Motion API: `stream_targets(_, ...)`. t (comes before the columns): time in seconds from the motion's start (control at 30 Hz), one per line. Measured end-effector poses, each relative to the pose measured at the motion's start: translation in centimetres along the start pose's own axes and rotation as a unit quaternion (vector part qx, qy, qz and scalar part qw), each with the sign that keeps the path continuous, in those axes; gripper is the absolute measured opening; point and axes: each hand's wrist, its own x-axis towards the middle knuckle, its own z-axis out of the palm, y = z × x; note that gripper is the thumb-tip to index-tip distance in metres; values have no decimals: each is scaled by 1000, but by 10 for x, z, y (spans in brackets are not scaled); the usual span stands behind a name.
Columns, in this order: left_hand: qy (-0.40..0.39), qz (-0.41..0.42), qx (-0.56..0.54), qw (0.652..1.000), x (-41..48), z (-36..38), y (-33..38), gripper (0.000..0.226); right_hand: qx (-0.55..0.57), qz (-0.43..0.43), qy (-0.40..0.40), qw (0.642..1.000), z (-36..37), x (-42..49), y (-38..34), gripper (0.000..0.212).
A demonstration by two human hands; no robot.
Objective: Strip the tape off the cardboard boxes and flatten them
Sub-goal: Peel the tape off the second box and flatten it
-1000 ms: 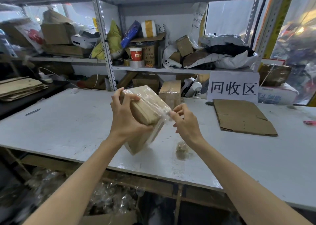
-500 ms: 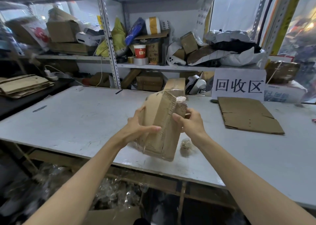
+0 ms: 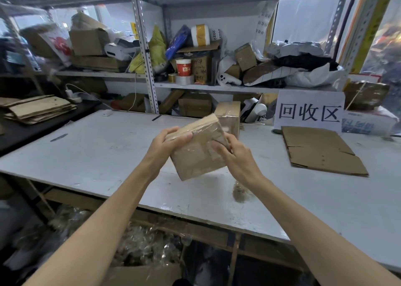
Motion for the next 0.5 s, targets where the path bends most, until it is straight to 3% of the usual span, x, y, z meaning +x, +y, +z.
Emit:
stream_targets(0.1,43,62,-46,996,-3,-6,5,77,11,47,-34,998,0,-1,-2,44)
stream_targets(0.2,61,95,10,994,-1,-8,19,70,-28,52,-17,998,5,-2,-4,51)
stream_targets(0.27,52,90,44,994,3,-10,26,69,-15,10,32,999,5,-2,-5,51)
stream_targets(0.33,29,76,69,994,7,-12,31,64,-10,-81,32,996,4,-2,-5,62)
stream_targets(0.4,12,65,75,995,12,-15,36,59,-41,-149,24,988,3,-3,-6,56)
stream_targets(0.5,54,80,116,989,18,-17,39,60,-56,-142,23,988,2,-3,-3,41)
